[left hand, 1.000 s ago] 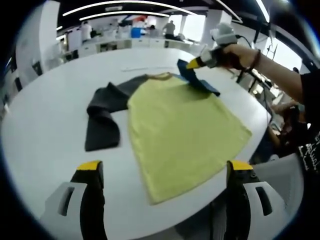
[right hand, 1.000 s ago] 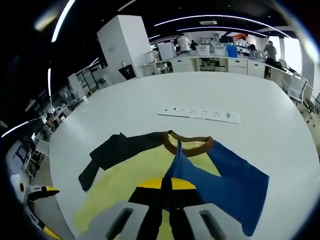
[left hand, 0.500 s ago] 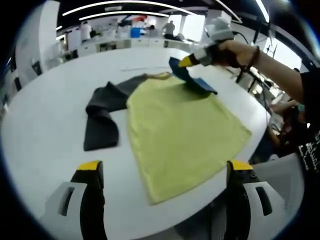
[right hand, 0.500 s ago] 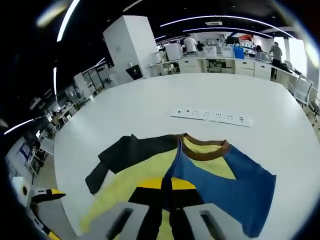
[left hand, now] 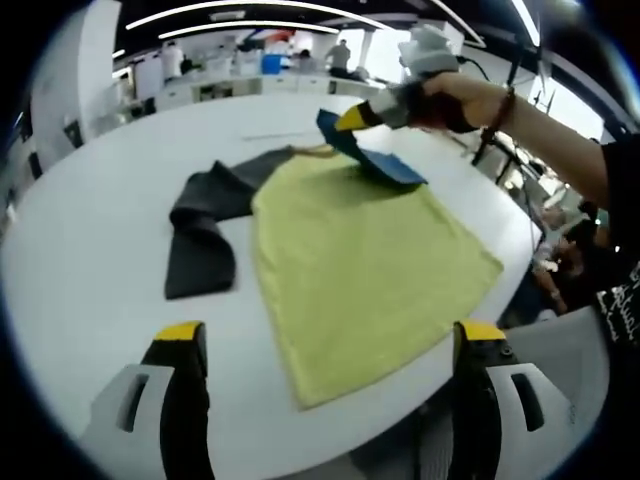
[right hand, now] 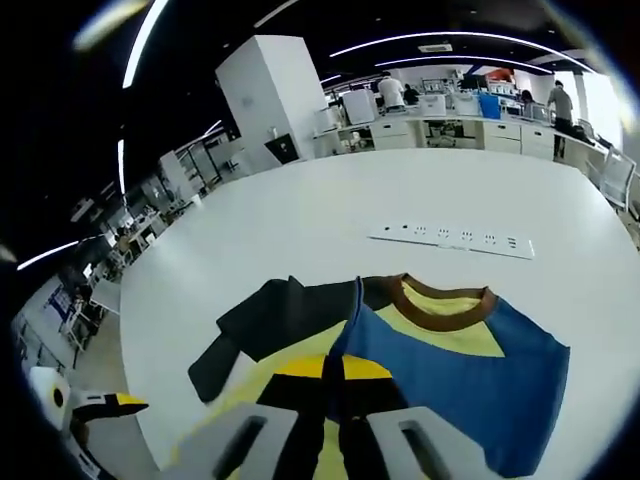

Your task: Fold the garment on the visible template until the final outline fits inside the template.

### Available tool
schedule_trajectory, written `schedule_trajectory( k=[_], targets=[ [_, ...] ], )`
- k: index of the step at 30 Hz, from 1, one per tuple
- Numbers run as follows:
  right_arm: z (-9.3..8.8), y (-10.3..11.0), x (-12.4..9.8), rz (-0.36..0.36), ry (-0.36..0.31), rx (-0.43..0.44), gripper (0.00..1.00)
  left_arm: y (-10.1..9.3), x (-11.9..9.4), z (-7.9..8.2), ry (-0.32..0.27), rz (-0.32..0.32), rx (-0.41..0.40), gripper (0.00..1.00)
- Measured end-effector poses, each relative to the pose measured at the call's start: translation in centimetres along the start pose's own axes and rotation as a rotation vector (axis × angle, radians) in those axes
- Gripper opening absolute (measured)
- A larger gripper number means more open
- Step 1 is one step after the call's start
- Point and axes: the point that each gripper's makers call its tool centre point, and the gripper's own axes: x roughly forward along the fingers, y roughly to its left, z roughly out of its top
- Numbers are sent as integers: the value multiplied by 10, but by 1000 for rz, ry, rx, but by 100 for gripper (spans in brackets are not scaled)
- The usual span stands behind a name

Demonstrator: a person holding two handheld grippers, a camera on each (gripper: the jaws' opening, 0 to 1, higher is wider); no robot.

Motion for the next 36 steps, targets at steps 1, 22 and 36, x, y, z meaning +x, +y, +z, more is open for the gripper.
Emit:
schedule_trajectory(
  k=[1,22,36],
  targets=[
    [0,2,1,3,0,-2,0,0,0,0,0,1,-1,99],
    [-4,42,30,73,21,-91,0,4,1,-7,9,9,-24,98],
    [-29,40,64,57,84,-75,0,7,5,-7,-2,3,-45,98]
  ],
)
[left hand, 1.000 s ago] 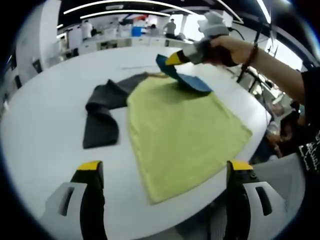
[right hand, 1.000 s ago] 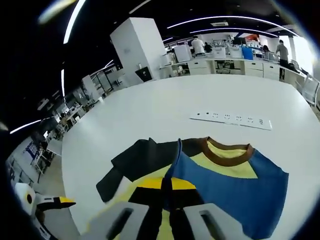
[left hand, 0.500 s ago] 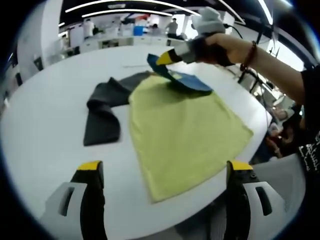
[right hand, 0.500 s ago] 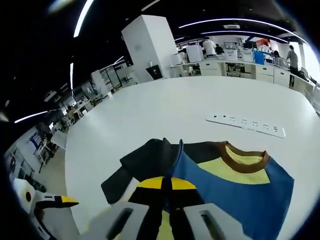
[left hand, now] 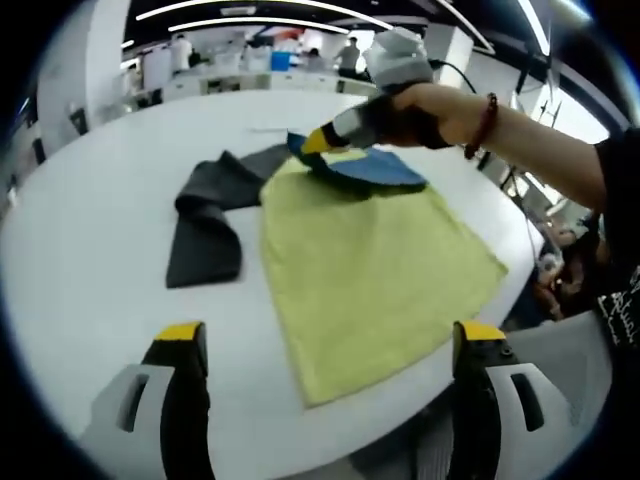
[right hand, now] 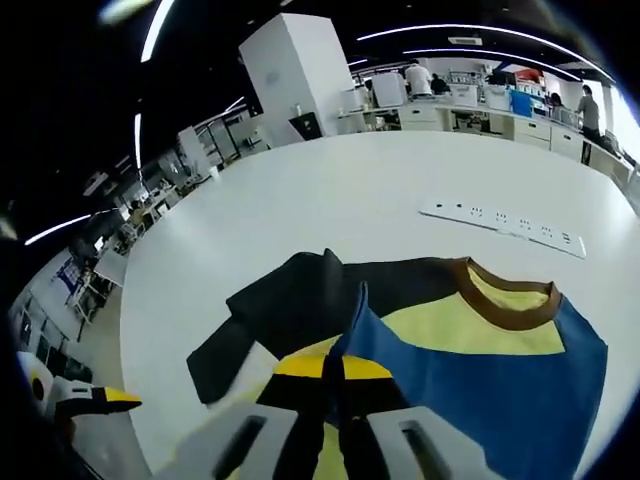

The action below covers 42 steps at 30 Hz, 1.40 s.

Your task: Fold the garment on the visible template until the final outline fits inside the template.

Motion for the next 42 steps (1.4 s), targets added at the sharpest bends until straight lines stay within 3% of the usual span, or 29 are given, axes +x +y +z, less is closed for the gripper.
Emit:
schedule_trajectory(
  k=[7,18,33,42],
  targets=[
    [-12,0,20,-9,24,23,0,2,5,0,3,-11,-1,98],
    [-29,1,33,-17,52,30,0,4,11,-4,18,-16,-6,98],
    [-43,9,34,-8,67,-18,0,4,15,-4,23,-24,-6,97],
    [-42,23,37,48,62,-25,2,5,14,-5,27,-22,-5,96]
  ],
)
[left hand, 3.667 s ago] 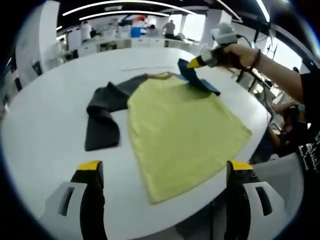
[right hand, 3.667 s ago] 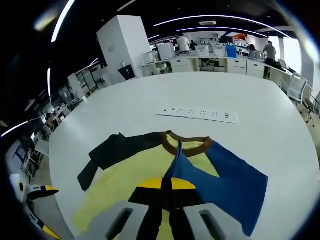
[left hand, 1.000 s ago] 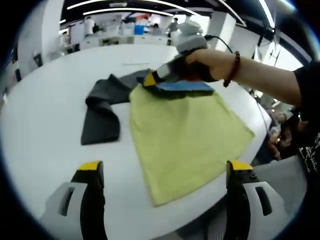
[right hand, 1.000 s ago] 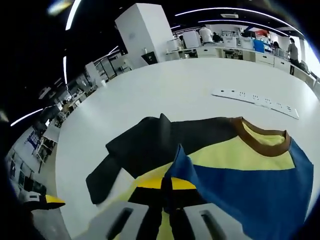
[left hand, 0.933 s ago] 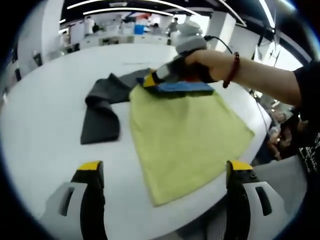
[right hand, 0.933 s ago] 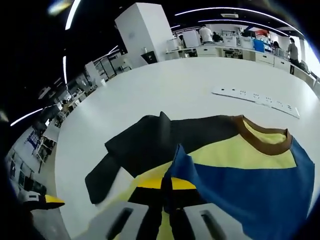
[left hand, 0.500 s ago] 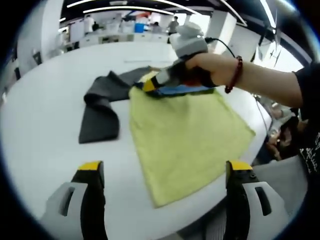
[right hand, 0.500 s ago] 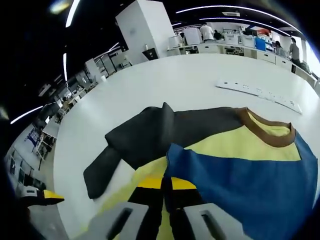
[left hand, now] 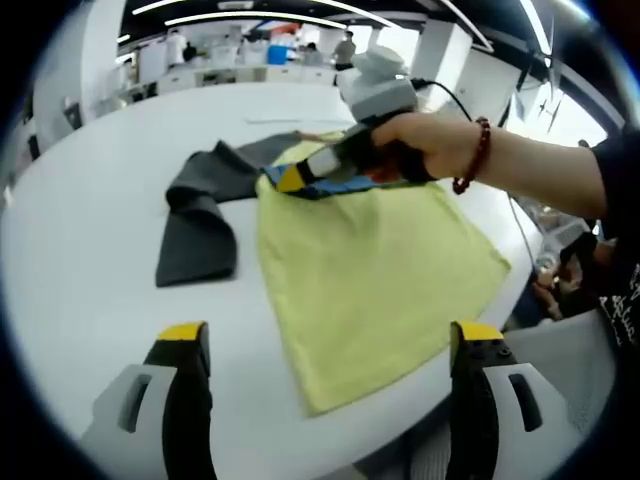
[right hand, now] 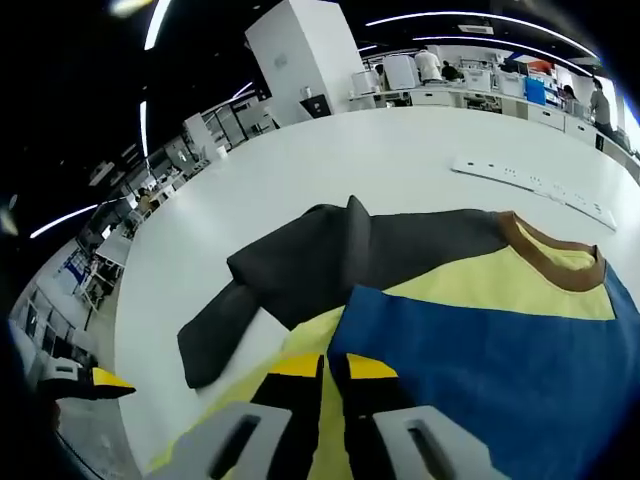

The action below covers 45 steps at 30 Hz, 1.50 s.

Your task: Fold the garment on the visible template until the final outline fits inside the template.

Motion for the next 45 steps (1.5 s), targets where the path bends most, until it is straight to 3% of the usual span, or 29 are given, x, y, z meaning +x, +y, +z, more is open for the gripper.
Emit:
schedule_trajectory(
  k=[14,17,22,30,38,45],
  targets=[
    [-9,13,-3,47,33,-40,2,-1,-2,2,-9,7,3,95],
    [1,12,-13,46,-1,-40,4,0,-3,3,-13,12,2,96],
    [22,-11,-33,-25,-55,-31,19,1,-4,6,-18,19,7,96],
    [30,-48,-61,-109,-72,-32,34,1,-5,11,-28,22,19,98],
    [18,-87,-84,-200,-60,-24,39,2,-6,15,-33,30,26,99],
    [-1,-91,-80,-208,-19,-34,40,0,-7,17,-34,28,34,99]
  ],
)
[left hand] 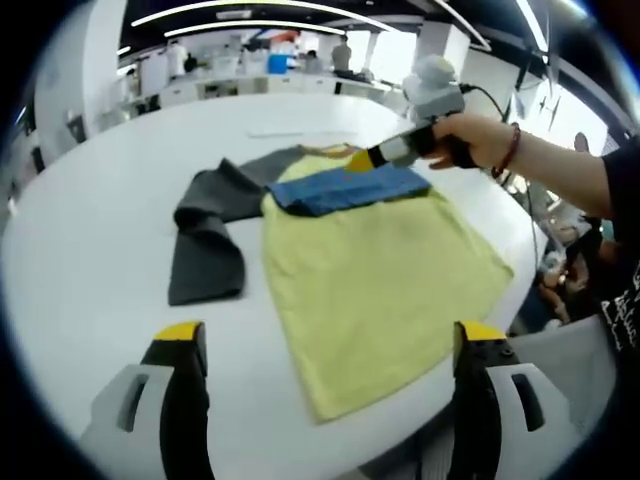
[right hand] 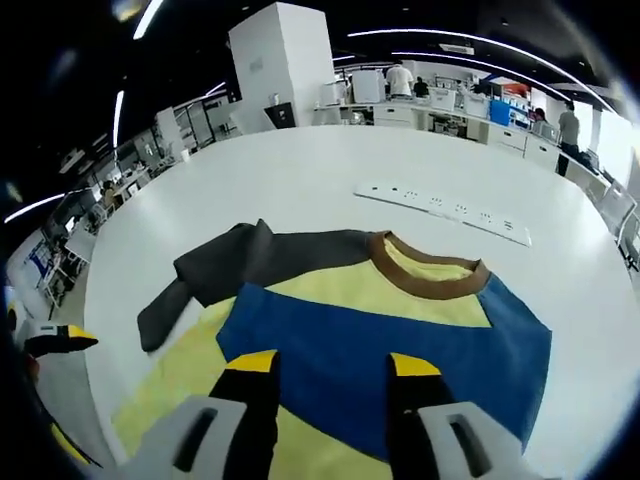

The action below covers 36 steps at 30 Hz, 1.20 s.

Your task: Fold the garment on the visible template until the final outline fits inside the template.

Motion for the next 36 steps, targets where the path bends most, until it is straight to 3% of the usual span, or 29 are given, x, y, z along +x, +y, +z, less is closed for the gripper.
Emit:
schedule_trajectory(
  k=[14,26,36],
  targets=[
    [-2,35,32,62,-20,-31,42,7,-3,-6,4,11,-18,99],
    [-4,70,43,138,-14,-60,46,10,-3,-10,12,21,-34,98],
    [-7,69,42,136,5,-70,49,9,-2,-9,11,18,-30,98]
  ],
)
